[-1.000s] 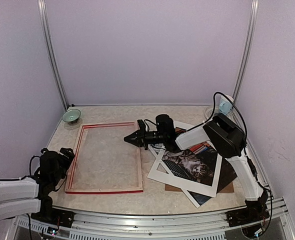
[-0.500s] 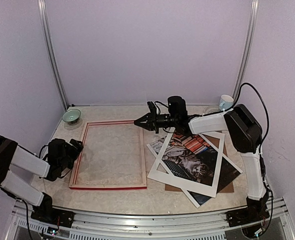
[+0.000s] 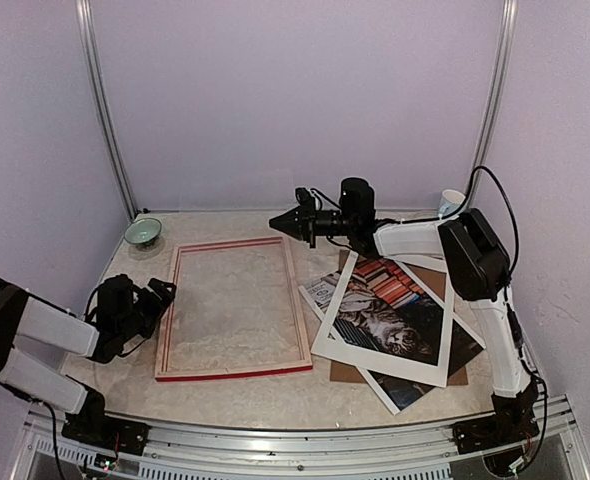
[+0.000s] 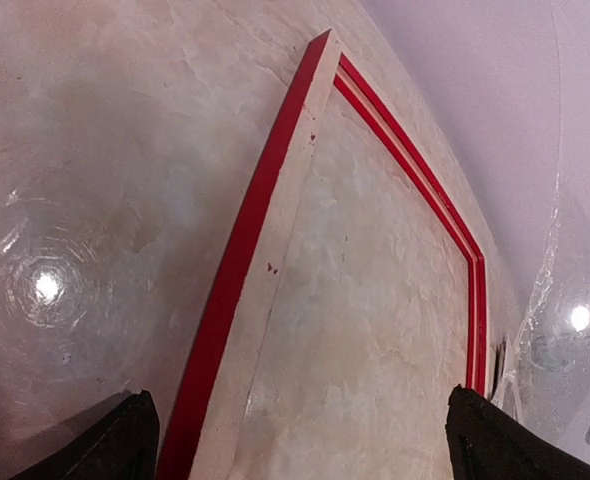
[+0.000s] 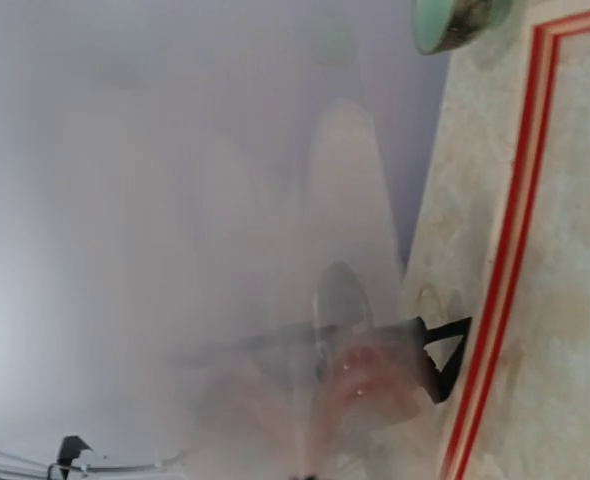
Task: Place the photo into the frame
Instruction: Place the glass panel at the frame body.
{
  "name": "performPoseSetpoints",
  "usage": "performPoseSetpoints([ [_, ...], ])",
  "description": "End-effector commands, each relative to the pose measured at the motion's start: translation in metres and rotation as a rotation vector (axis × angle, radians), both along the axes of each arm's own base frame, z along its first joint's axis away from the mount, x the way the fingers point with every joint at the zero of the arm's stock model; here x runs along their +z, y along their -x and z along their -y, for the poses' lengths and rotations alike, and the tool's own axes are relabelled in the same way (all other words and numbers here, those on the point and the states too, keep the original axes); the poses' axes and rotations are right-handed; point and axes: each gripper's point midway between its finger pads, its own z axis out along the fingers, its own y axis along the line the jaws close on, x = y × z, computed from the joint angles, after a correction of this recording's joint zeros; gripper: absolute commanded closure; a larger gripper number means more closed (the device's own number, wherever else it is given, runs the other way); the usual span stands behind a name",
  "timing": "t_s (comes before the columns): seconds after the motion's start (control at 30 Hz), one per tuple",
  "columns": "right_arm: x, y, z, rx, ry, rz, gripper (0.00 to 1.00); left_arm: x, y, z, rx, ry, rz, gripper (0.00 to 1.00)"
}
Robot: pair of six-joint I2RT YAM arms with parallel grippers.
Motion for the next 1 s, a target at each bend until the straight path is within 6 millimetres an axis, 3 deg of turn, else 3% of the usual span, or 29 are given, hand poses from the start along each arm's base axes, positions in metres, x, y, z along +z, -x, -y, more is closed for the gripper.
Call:
performPoseSetpoints([
  [0.0, 0.033, 0.005, -0.01, 0.068, -0.073, 0.027, 1.0, 0.02, 0.002, -0.024, 0.079, -0.01, 0.046, 0.01],
  [0.1, 0.034, 0.004, -0.016, 0.081, -0.076, 0.023, 1.0, 0.046, 0.007, -0.05, 0.188, -0.037, 0.102, 0.01],
  [0.23, 0.011, 0.004, -0.023, 0.078, -0.071, -0.037, 1.0, 0.077, 0.02, -0.074, 0.298, -0.068, 0.165, 0.01],
  [0.3, 0.006, 0.008, -0.03, 0.09, -0.084, -0.066, 1.0, 0.083, 0.027, -0.083, 0.344, -0.075, 0.167, 0.01],
  [0.5, -0.006, 0.012, -0.058, 0.119, -0.11, -0.089, 1.0, 0.072, 0.042, -0.092, 0.388, -0.084, 0.106, 0.01],
  [0.7, -0.061, 0.002, -0.074, 0.098, -0.05, -0.138, 1.0, 0.073, 0.046, -0.091, 0.373, -0.077, 0.119, 0.01],
  [0.83, -0.105, -0.005, -0.075, 0.067, 0.03, -0.172, 1.0, 0.072, 0.044, -0.083, 0.339, -0.061, 0.121, 0.01],
  [0.97, -0.136, -0.009, -0.069, 0.031, 0.103, -0.168, 1.0, 0.068, 0.042, -0.078, 0.317, -0.06, 0.105, 0.01],
])
